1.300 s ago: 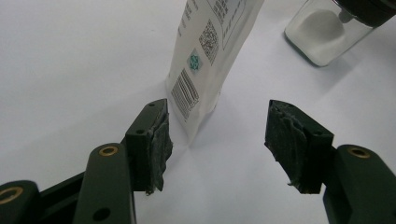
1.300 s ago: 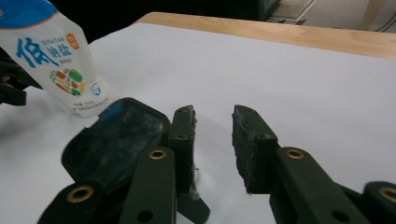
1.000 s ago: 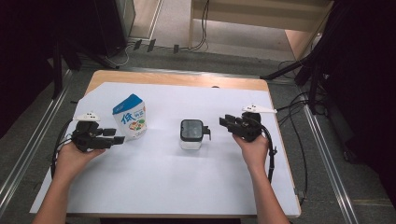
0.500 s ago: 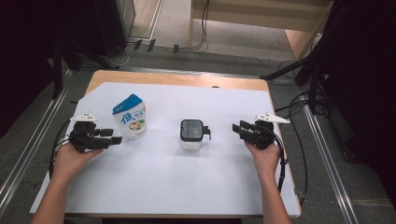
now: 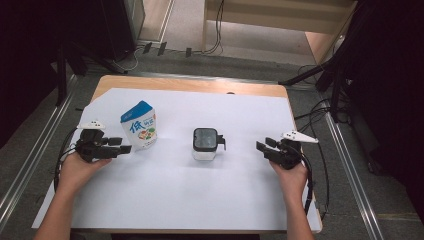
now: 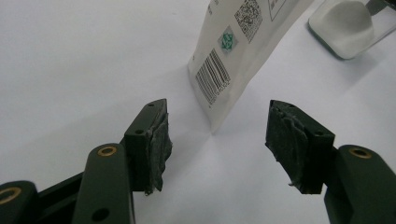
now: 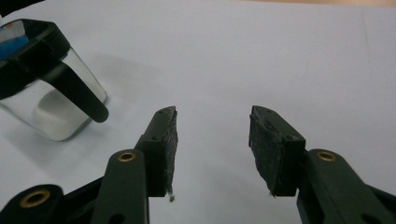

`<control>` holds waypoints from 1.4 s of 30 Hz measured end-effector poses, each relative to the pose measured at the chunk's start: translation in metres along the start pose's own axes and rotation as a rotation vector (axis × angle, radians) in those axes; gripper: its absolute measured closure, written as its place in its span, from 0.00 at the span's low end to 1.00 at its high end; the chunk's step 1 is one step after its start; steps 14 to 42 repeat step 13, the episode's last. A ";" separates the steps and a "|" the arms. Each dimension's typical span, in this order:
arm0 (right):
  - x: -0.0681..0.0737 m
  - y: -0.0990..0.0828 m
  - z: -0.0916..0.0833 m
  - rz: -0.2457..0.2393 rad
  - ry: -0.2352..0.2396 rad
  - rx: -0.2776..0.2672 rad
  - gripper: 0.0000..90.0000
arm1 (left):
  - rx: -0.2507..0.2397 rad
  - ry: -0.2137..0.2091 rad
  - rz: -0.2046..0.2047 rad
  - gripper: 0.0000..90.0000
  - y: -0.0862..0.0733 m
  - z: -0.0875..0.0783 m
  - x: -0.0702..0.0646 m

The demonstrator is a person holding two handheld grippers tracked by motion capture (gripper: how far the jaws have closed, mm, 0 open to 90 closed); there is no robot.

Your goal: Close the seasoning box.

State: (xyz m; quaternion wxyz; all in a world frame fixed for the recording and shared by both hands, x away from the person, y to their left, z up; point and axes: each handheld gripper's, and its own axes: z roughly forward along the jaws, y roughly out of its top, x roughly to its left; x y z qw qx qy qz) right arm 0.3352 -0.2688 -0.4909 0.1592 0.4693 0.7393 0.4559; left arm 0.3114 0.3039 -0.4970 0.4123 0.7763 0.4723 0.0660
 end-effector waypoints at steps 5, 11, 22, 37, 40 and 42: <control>-0.001 -0.006 0.001 0.007 0.001 0.013 0.58 | -0.001 0.001 0.000 0.44 0.000 0.000 0.001; 0.002 -0.006 0.005 -0.008 0.001 0.023 0.57 | 0.000 0.001 0.002 0.44 0.000 0.001 0.002; 0.002 -0.006 0.005 -0.005 0.000 0.019 0.57 | 0.000 0.004 0.003 0.44 0.000 0.001 0.002; 0.002 -0.006 0.005 -0.005 0.000 0.019 0.57 | 0.000 0.004 0.003 0.44 0.000 0.001 0.002; 0.002 -0.006 0.005 -0.005 0.000 0.019 0.57 | 0.000 0.004 0.003 0.44 0.000 0.001 0.002; 0.002 -0.006 0.005 -0.005 0.000 0.019 0.57 | 0.000 0.004 0.003 0.44 0.000 0.001 0.002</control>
